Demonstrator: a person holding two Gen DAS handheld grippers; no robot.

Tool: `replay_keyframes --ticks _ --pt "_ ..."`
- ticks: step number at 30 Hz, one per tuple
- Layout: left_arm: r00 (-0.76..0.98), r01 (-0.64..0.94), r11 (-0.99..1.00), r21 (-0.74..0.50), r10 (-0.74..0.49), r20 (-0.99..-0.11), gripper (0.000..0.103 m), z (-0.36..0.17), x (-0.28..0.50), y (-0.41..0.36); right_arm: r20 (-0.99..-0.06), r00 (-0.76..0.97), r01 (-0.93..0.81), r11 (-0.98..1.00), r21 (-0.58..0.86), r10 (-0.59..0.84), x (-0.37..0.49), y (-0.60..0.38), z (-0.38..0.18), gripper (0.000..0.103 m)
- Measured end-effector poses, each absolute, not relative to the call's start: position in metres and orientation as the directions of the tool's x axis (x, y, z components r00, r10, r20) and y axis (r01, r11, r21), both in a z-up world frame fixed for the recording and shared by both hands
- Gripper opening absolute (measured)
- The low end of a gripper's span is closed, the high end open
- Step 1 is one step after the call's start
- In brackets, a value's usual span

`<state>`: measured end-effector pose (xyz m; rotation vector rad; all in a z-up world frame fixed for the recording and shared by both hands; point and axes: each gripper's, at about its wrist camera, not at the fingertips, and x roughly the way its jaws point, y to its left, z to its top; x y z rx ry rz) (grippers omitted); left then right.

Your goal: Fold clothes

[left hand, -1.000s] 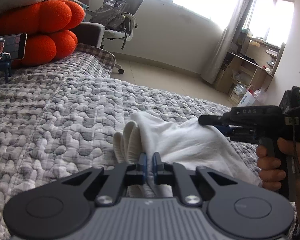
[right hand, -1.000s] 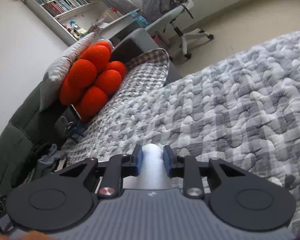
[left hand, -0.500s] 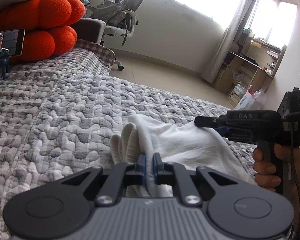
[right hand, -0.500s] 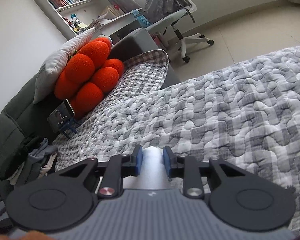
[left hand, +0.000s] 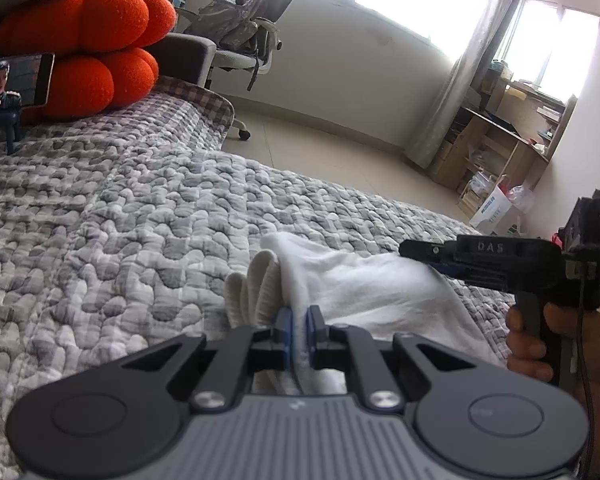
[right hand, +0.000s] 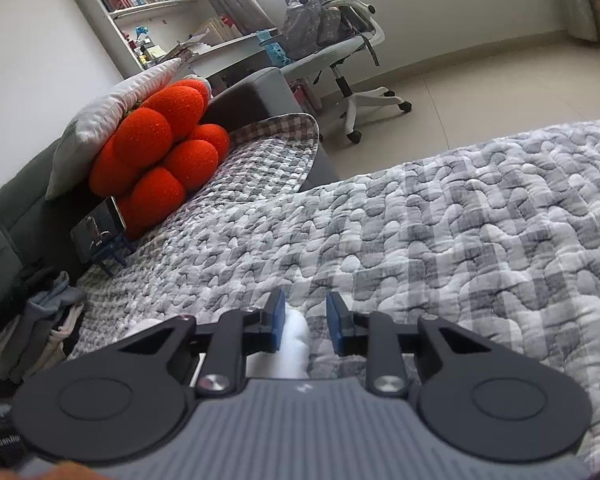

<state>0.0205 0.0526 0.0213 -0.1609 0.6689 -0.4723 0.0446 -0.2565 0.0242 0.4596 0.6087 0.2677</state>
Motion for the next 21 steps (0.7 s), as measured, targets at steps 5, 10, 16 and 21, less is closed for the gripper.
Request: replay_keyframes --ticks 5,10,16,21 --pt "0.682 0.361 0.882 -0.303 -0.471 -0.559 0.008 0.021 0.025 0.053 -0.494 0.787 -0.112 0.873 0.475 0.369 0.048 -0.254 0.025 0.028" --pt "0.703 0.361 0.891 -0.276 -0.455 -0.548 0.008 0.020 0.020 0.050 -0.500 0.789 -0.122 0.889 0.441 0.357 0.050 -0.250 0.026 0.024" --pt "0.712 0.355 0.893 -0.275 -0.449 -0.540 0.007 0.021 0.019 0.052 -0.507 0.828 -0.069 0.941 0.330 0.239 0.046 -0.241 0.029 0.022" --pt "0.723 0.348 0.898 -0.271 -0.441 -0.532 0.007 0.023 0.016 0.054 -0.489 0.846 -0.035 0.937 0.348 0.213 0.040 -0.253 0.030 0.023"
